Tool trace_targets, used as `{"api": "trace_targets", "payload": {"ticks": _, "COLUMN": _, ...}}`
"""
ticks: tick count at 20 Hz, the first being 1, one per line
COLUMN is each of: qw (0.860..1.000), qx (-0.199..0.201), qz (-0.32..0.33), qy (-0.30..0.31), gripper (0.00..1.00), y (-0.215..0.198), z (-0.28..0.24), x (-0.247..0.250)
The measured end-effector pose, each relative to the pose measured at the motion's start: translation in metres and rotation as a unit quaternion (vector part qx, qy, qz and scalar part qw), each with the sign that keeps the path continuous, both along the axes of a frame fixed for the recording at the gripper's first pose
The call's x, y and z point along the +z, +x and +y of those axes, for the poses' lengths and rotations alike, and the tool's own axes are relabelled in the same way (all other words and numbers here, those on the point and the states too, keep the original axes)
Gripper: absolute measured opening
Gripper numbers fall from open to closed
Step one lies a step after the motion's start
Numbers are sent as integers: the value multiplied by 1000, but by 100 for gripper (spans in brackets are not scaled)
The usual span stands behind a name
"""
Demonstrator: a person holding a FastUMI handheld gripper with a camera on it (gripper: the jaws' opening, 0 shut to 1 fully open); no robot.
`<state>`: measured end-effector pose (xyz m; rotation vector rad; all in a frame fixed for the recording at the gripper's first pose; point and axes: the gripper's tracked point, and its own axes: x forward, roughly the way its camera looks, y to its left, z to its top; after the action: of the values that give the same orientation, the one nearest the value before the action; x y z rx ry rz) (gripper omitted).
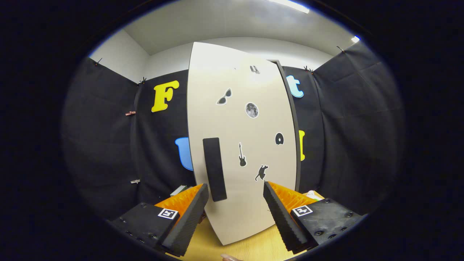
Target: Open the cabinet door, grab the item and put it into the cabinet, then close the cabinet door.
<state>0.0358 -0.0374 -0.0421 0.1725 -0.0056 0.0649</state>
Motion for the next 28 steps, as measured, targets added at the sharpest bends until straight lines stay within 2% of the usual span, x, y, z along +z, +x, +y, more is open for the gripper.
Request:
{"api": "trace_targets", "payload": {"ticks": 4, "qw": 1000, "qx": -2, "qz": 21, "qy": -16, "gripper": 98, "y": -4, "z": -11, "x": -9}}
{"api": "trace_targets", "payload": {"ticks": 13, "qw": 999, "qx": 19, "qz": 14, "qy": -30, "gripper": 98, "y": -15, "z": -18, "x": -3}}
{"api": "trace_targets", "payload": {"ticks": 28, "qw": 999, "qx": 0, "qz": 13, "qy": -31, "gripper": 98, "y": -25, "z": -24, "x": -1}}
